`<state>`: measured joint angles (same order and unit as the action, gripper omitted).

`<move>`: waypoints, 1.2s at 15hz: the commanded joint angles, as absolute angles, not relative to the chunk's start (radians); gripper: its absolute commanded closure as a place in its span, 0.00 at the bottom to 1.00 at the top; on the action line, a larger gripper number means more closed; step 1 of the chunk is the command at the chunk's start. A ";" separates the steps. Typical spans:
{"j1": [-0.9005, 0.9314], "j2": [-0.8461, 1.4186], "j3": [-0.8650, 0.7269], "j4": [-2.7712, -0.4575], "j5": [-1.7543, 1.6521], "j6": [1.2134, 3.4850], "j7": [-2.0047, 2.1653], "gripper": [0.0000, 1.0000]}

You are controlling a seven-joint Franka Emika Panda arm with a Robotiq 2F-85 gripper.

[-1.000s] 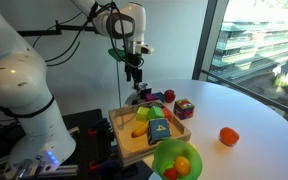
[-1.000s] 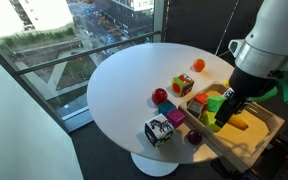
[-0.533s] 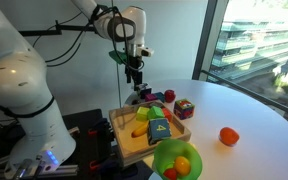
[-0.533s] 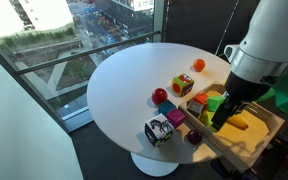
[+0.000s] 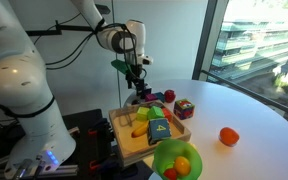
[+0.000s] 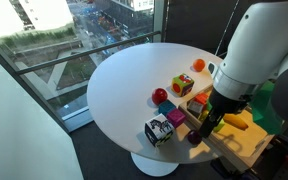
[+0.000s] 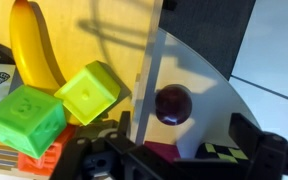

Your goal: Put the purple fruit into the bowl

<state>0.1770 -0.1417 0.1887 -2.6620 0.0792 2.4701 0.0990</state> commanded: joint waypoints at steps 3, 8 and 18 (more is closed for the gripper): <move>0.173 -0.052 0.188 -2.606 -0.070 2.494 0.033 0.00; 0.179 0.002 0.187 -2.572 -0.157 2.501 -0.033 0.00; 0.191 0.083 0.194 -2.524 -0.157 2.500 -0.225 0.00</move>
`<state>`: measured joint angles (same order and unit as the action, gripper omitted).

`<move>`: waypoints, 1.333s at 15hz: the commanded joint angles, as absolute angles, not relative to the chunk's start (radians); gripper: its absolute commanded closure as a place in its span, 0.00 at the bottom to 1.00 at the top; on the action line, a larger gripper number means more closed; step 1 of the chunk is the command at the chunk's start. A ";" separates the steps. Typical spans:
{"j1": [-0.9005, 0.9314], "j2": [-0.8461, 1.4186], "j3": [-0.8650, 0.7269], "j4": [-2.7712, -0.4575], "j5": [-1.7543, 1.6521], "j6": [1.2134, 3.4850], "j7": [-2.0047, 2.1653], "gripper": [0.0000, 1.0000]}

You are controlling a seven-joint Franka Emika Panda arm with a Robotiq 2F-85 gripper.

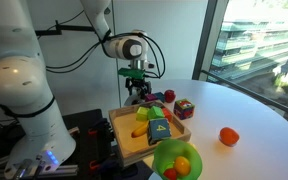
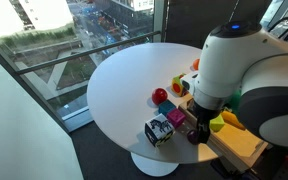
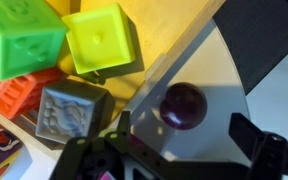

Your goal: Put the purple fruit into the bowl

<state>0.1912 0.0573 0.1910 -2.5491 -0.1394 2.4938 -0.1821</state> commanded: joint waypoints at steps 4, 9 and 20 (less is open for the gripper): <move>0.194 0.111 0.198 -2.513 -0.165 2.508 -0.251 0.00; 0.200 0.144 0.210 -2.502 -0.167 2.530 -0.266 0.00; 0.206 0.197 0.213 -2.484 -0.191 2.577 -0.272 0.00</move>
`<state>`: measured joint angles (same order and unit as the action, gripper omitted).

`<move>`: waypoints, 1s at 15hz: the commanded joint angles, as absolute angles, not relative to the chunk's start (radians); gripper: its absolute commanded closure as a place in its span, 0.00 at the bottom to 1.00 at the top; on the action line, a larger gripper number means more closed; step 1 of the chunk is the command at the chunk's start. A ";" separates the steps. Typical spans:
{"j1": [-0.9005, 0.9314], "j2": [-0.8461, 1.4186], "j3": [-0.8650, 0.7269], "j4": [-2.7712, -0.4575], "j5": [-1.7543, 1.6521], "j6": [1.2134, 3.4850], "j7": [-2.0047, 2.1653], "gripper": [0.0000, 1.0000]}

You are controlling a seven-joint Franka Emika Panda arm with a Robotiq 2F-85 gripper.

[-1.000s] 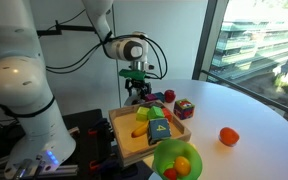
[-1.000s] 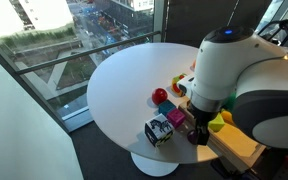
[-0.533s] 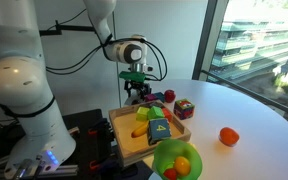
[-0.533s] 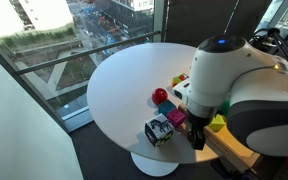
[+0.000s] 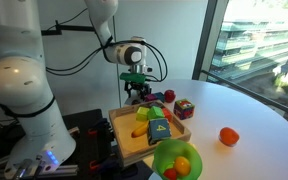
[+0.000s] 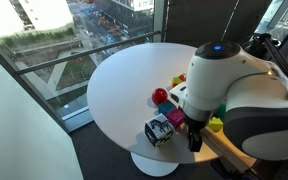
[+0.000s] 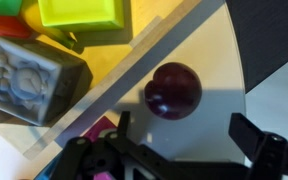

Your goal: Put the purple fruit into the bowl

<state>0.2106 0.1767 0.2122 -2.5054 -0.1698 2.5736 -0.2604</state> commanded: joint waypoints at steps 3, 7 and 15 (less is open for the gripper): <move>0.204 0.204 0.210 -2.483 -0.193 2.574 -0.271 0.00; 0.199 0.203 0.209 -2.489 -0.191 2.573 -0.282 0.00; 0.187 0.193 0.207 -2.500 -0.188 2.575 -0.323 0.00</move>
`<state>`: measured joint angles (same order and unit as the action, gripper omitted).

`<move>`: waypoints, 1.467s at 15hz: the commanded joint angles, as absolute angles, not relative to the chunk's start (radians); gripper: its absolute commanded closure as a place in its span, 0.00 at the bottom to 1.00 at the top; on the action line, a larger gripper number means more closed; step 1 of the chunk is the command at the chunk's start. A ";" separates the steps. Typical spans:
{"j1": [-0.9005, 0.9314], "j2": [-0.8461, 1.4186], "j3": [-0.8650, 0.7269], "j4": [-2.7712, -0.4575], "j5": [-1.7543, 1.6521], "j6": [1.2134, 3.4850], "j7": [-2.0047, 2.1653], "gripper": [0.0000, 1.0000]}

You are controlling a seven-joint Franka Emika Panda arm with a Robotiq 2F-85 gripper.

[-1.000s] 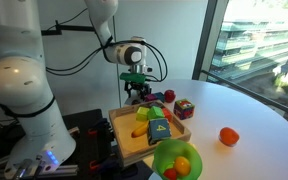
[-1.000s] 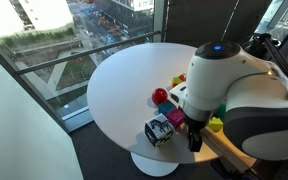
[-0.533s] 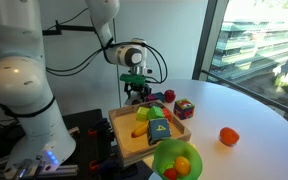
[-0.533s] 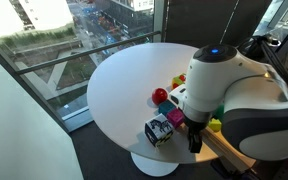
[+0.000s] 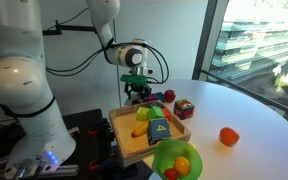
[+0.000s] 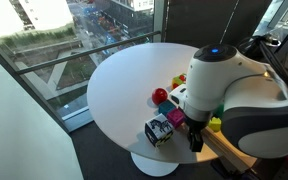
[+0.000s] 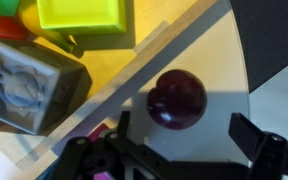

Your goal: Put the purple fruit into the bowl

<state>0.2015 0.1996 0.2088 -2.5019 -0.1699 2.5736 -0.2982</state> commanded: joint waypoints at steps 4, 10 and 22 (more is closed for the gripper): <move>0.185 0.193 0.205 -2.503 -0.189 2.571 -0.324 0.00; 0.185 0.191 0.204 -2.507 -0.185 2.567 -0.320 0.26; 0.187 0.156 0.208 -2.498 -0.163 2.533 -0.301 0.67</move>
